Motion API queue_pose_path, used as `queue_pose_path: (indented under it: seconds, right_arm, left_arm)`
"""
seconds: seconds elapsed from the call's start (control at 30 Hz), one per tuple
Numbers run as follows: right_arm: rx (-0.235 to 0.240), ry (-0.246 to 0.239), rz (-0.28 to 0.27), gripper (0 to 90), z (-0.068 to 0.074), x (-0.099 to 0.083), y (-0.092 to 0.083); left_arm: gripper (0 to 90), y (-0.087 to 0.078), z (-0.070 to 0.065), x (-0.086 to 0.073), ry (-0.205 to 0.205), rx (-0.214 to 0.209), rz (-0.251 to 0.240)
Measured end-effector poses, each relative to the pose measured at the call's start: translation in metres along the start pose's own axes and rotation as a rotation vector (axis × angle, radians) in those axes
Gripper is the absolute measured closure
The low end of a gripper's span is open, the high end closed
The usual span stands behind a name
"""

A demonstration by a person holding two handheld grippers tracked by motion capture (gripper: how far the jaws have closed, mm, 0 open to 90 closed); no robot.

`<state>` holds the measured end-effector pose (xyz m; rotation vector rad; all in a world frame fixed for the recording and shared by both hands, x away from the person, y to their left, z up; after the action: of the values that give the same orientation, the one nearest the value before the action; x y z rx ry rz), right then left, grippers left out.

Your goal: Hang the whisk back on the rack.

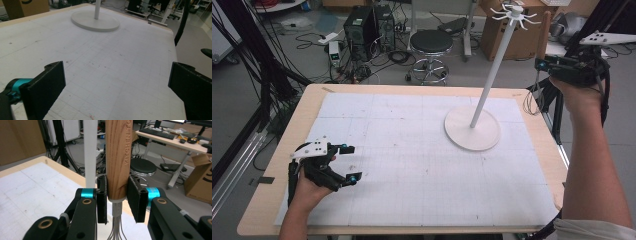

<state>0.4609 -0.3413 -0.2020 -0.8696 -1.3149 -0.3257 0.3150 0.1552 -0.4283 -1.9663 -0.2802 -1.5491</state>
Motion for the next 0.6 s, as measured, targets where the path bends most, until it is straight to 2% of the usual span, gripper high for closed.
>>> queue_pose_path:
  seconds: [0.17, 0.47, 0.6]
  right_arm:
    - [-0.015, 0.018, 0.017, 71.5, -0.005, -0.004, -0.001]
    - [-0.003, -0.007, 0.045, 71.5, 0.002, -0.004, 0.012]
    - [-0.007, -0.002, 0.056, 71.5, 0.004, -0.004, 0.018]
  left_arm:
    - [1.7, 0.001, 0.000, 0.000, 0.002, 0.000, 0.002]
    - [1.7, 0.001, -0.001, -0.001, 0.000, -0.002, 0.005]
    - [1.7, 0.001, -0.001, 0.000, -0.003, -0.003, 0.002]
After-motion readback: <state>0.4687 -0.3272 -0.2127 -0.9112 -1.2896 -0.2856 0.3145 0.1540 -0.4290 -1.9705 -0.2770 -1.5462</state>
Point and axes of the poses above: each handheld gripper's, and its own axes: y roughly forward along the jaws, x roughly out of its top, z roughly to its left, the point moved 9 cm from there along y, roughly forward along the jaws, and after that the axes turned 11 degrees about x, right-handed, at the moved point
